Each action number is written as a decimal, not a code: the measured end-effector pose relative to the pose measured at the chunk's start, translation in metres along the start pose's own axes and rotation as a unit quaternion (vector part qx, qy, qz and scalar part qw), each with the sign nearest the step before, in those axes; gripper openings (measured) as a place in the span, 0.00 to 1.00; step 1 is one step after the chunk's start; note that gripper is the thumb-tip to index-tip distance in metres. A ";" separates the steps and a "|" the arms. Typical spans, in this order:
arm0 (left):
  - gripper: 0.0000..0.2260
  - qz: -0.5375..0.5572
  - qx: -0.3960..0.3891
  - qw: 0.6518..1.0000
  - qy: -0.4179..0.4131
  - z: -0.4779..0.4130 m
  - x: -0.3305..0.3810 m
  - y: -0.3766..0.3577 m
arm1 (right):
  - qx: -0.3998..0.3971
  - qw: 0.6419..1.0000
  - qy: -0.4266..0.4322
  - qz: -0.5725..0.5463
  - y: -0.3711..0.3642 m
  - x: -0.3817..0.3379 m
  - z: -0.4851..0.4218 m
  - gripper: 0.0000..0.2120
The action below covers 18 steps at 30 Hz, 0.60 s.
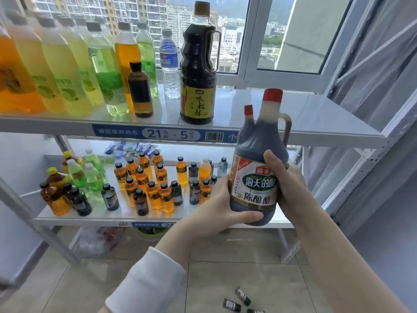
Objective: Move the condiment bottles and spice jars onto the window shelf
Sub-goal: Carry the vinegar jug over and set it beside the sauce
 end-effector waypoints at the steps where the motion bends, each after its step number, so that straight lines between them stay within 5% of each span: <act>1: 0.38 -0.008 0.006 1.000 -0.001 -0.009 0.002 0.009 | -0.001 1.000 0.004 -0.002 -0.001 -0.002 -0.013 0.36; 18: 0.37 -0.068 0.151 0.986 -0.035 -0.198 0.024 0.137 | -0.057 0.993 0.085 0.066 0.034 -0.042 -0.240 0.38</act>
Point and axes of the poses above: each hand's wrist, its own z-axis away from the middle knuckle, its own y-axis out of the back of the hand, x = y × z, the point moved 8 cm from there along -z, towards the middle knuckle, and after that the axes turned 6 degrees about -x, right-handed, at the moved point
